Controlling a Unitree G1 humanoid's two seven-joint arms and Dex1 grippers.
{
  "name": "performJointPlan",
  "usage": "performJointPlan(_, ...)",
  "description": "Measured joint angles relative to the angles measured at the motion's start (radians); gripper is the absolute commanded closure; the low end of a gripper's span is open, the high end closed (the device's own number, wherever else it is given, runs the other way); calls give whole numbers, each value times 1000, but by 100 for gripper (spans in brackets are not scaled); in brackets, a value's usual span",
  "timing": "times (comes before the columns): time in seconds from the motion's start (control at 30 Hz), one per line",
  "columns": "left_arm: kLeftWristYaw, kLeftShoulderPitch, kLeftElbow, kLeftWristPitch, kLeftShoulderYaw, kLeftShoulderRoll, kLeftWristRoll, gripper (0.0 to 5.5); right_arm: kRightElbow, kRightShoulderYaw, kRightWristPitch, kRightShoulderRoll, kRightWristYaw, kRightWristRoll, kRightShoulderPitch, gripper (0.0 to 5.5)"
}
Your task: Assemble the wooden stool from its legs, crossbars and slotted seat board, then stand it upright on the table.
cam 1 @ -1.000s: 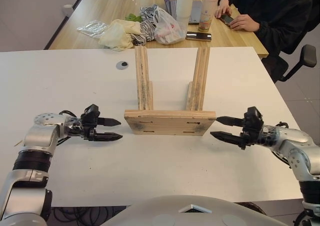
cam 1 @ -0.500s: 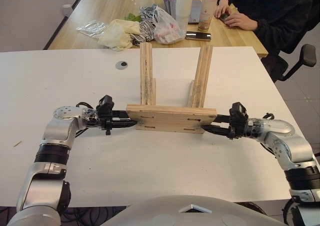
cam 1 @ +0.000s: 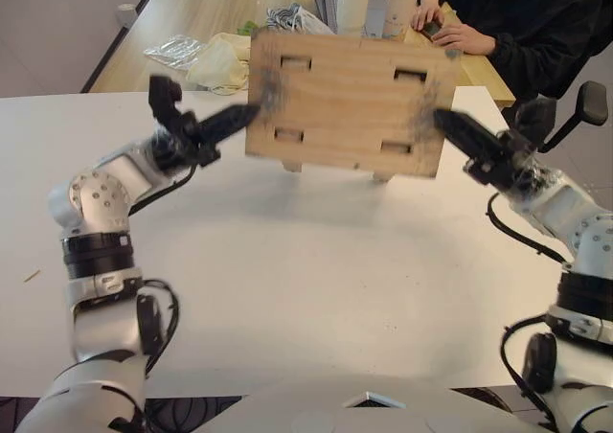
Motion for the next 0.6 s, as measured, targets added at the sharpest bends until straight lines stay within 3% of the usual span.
performJointPlan(0.07, 269, -135, 103, 4, 49, -101, -2, 407, 108, -25, -55, 82, -182, 30, -108, 409)
performJointPlan(0.2, 511, -315, 396, -85, 113, -184, 35, 407, 407, -60, -231, 161, -336, -56, -341, 409)
performJointPlan(0.23, 526, -346, 468, -131, 124, -186, 48, 370, 477, -65, -247, 162, -335, -78, -389, 409)
performJointPlan(0.43, 556, -539, 915, -485, 180, -212, 133, 266, 989, -121, -512, 151, -245, -284, -678, 284)
performJointPlan(0.6, 574, -563, 1024, -663, 289, -180, 124, 183, 1144, -222, -606, 98, -163, -352, -721, 195)
